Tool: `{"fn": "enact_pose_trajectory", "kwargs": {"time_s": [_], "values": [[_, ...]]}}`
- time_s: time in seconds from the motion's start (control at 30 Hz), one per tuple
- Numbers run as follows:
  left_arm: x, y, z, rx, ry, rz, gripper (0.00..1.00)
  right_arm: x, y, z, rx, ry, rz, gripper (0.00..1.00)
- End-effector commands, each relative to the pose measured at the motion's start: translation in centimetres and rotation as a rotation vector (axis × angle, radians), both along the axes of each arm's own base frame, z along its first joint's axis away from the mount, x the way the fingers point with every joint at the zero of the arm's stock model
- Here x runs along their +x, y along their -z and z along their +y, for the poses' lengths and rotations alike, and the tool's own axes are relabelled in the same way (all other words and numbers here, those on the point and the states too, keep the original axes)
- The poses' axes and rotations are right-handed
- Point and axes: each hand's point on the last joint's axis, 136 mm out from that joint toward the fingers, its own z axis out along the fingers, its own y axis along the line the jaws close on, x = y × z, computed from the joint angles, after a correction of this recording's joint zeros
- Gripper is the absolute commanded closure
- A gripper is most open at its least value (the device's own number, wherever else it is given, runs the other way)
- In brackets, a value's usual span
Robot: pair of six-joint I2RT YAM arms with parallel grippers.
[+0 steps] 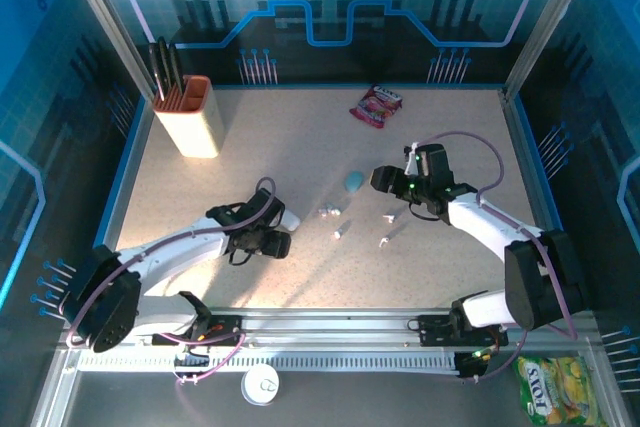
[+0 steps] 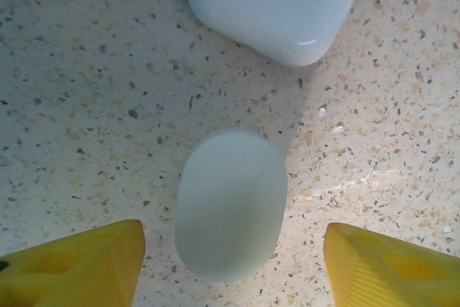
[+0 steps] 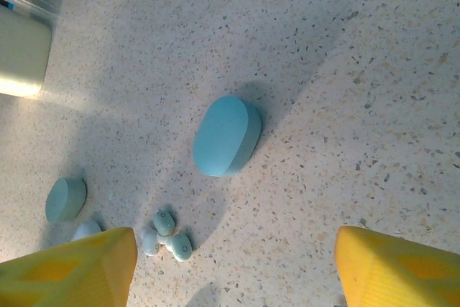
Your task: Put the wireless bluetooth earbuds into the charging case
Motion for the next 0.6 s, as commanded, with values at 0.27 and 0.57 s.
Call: {"fn": "enact_pose_trajectory", "kwargs": {"time_s": [0.27,0.57], "values": [[-1.0,1.3,-1.1,0.018,0.033,0.121,0.49,-0.2,0.2,0.8,0.023,-0.030,0.012,0.26],[-1.2,2.1,-1.2,0.040,0.034,0.163,0.48,-0.4,-0.5,0.9,0.035,-0.041,0.002,0.26]]}}
